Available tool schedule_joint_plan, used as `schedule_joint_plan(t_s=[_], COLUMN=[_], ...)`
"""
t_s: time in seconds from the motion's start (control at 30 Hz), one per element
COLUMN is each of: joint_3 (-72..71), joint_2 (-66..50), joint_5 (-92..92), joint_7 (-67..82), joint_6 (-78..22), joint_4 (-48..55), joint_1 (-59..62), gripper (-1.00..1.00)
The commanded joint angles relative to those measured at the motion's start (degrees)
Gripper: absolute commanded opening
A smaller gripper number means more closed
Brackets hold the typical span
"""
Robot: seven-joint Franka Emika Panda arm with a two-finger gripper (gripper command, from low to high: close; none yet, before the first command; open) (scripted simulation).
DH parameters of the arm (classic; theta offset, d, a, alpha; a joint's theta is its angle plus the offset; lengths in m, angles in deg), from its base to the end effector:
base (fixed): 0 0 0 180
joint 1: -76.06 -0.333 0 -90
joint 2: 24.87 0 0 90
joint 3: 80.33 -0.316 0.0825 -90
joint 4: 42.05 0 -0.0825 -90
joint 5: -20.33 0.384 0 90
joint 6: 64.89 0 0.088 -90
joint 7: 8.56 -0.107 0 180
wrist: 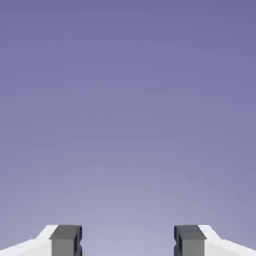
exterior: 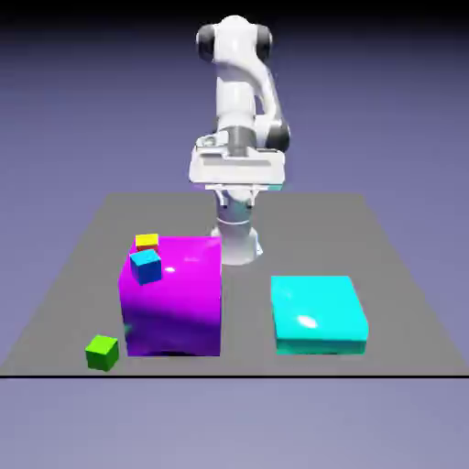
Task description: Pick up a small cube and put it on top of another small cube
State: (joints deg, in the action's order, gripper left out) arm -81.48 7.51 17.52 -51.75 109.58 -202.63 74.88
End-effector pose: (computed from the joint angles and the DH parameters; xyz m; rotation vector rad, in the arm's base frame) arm 0.3909 0.0198 0.4609 -2.5170 0.8690 -1.0677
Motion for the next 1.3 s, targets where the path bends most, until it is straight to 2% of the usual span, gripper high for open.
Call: schedule_joint_plan(t_s=[0.0,0.53,1.17,1.27], joint_3=[0.59,21.3,45.17,47.3], joint_2=[-0.77,-33.99,-73.44,-75.55], joint_5=[-1.12,6.74,44.96,48.31], joint_7=[0.04,0.64,1.66,2.19], joint_6=[-0.98,-40.1,-86.0,-88.96], joint_4=[2.03,31.83,40.51,41.35], joint_1=[1.05,16.0,20.42,21.28], gripper=[0.0,0.0,0.0,0.0])
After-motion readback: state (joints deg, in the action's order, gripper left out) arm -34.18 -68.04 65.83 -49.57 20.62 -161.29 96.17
